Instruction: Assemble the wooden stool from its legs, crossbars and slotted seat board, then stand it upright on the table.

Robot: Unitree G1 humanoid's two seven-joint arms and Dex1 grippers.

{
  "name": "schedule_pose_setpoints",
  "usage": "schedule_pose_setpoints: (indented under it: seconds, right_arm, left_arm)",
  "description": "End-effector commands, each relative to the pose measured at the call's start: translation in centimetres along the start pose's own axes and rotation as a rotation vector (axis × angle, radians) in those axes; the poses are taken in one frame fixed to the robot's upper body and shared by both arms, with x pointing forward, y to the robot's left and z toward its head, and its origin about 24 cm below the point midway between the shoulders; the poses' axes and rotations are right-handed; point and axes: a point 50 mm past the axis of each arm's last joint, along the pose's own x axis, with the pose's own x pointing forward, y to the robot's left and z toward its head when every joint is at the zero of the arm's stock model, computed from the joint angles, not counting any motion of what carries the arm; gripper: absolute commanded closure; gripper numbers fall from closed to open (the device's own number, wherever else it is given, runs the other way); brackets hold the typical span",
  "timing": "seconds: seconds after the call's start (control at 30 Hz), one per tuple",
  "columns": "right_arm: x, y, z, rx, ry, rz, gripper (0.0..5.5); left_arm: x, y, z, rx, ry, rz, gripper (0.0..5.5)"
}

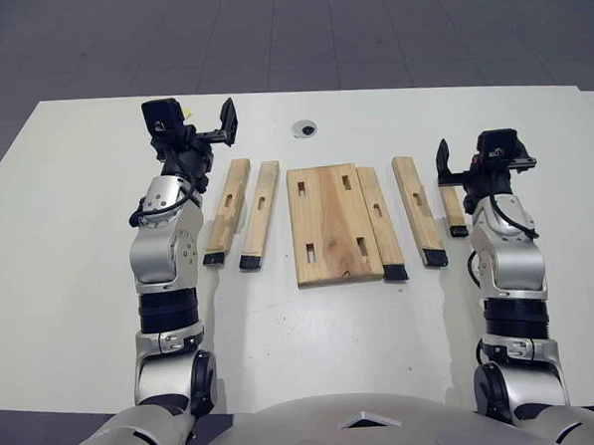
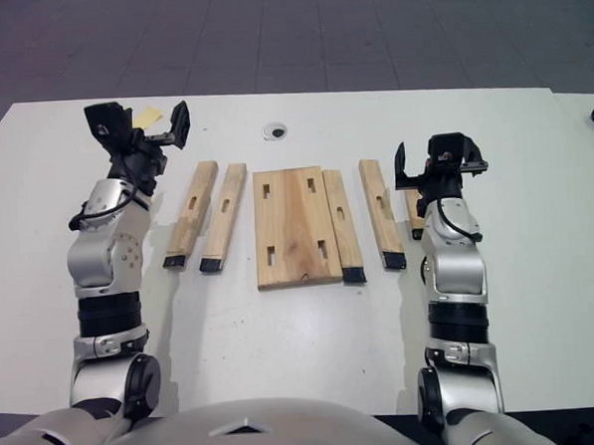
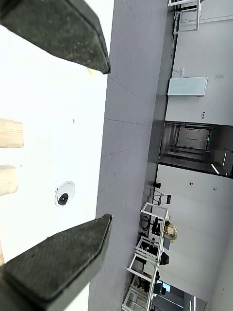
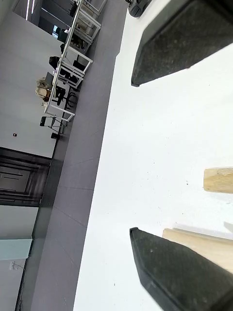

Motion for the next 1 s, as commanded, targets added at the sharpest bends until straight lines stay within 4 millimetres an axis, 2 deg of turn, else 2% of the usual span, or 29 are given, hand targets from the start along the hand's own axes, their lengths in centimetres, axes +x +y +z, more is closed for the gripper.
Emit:
schedule_pose_setpoints:
  seconds: [0.03,0.27,0.4,0.77,1.0]
  right_arm:
    - [-0.2,-0.3,-1.9,0.052,0.106,0.002,0.1]
    - [-1.1,0.4,-7.0,0.09,0.439,0.072,0.1]
    - [-1.6,0.0,-8.8,0.114,0.591,0.07,0.64]
    - [-1.9,-0.9,-8.8,0.172,0.705,0.083,2.24]
    - [-1.7,-1.4,-8.7,0.207,0.746,0.082,3.13]
  left_arm:
    - [0.1,-0.6,-0.1,0.026,0.009,-0.006,0.12]
    - [0.1,-1.5,0.4,0.036,-0.002,-0.021,0.12]
    - [0.3,-1.8,1.3,0.051,-0.017,-0.021,0.1]
    - [0.4,-1.9,3.7,0.075,-0.039,0.023,0.1]
    - [0.3,-1.8,3.6,0.081,-0.027,0.041,0.1]
